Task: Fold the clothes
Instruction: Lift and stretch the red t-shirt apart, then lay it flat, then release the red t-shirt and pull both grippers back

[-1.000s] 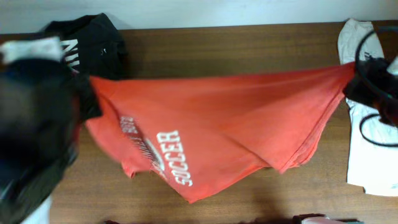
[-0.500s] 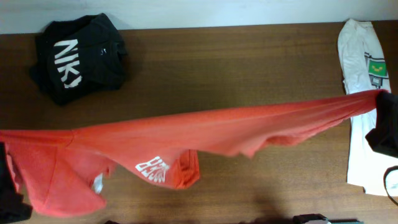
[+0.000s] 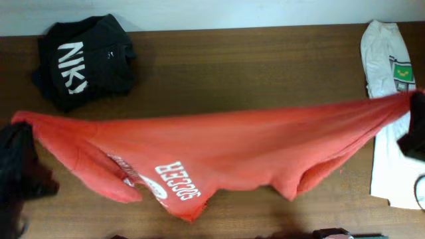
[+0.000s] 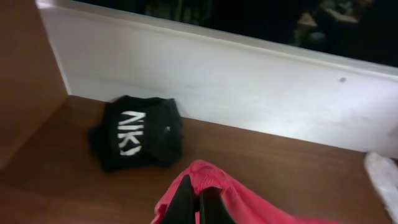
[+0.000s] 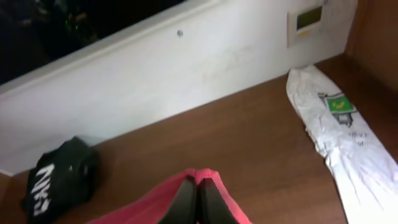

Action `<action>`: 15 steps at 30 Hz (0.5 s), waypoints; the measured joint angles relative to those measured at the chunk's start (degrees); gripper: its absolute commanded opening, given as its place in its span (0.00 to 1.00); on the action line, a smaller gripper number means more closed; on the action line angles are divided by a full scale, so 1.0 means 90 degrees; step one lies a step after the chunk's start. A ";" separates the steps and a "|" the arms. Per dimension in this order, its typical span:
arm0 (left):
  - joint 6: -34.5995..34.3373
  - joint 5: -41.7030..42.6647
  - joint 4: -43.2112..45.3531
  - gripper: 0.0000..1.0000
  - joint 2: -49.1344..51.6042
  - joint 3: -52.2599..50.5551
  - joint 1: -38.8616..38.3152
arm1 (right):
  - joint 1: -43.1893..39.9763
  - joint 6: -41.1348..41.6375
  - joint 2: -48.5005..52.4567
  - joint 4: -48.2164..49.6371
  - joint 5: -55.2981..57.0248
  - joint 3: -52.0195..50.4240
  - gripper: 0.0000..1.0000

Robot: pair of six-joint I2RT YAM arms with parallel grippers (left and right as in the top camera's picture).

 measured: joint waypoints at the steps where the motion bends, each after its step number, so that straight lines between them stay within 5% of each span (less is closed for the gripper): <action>1: 0.0002 -0.0141 0.0095 0.00 0.0274 0.0027 0.0000 | 0.0000 0.0000 0.0180 0.0131 0.0124 0.0017 0.04; 5: 0.0318 -0.0716 0.1333 0.00 0.2472 0.0032 0.0024 | -0.0015 -0.0005 0.1778 0.1001 0.0736 0.0029 0.04; 8: 0.0729 -0.0821 0.2645 0.00 0.4078 0.0005 0.0333 | -0.0049 -0.0029 0.3230 0.1858 0.0979 0.0017 0.15; 9: 0.0818 -0.0843 0.3026 0.07 0.4874 -0.0012 0.0607 | -0.0078 -0.0053 0.3810 0.2025 0.1064 0.0015 0.22; 10: 0.0889 -0.0850 0.3143 0.24 0.5314 -0.0053 0.0777 | -0.0124 -0.0068 0.4170 0.2101 0.1095 -0.0010 0.44; 11: 0.0933 -0.0850 0.3245 0.99 0.5724 -0.0061 0.0952 | -0.0265 -0.0049 0.4714 0.2127 0.1117 -0.0015 0.99; 15: 0.1081 -0.0525 0.3128 0.99 0.6878 -0.0112 0.1855 | -0.0901 -0.0119 0.5578 0.1749 0.0809 -0.0070 0.99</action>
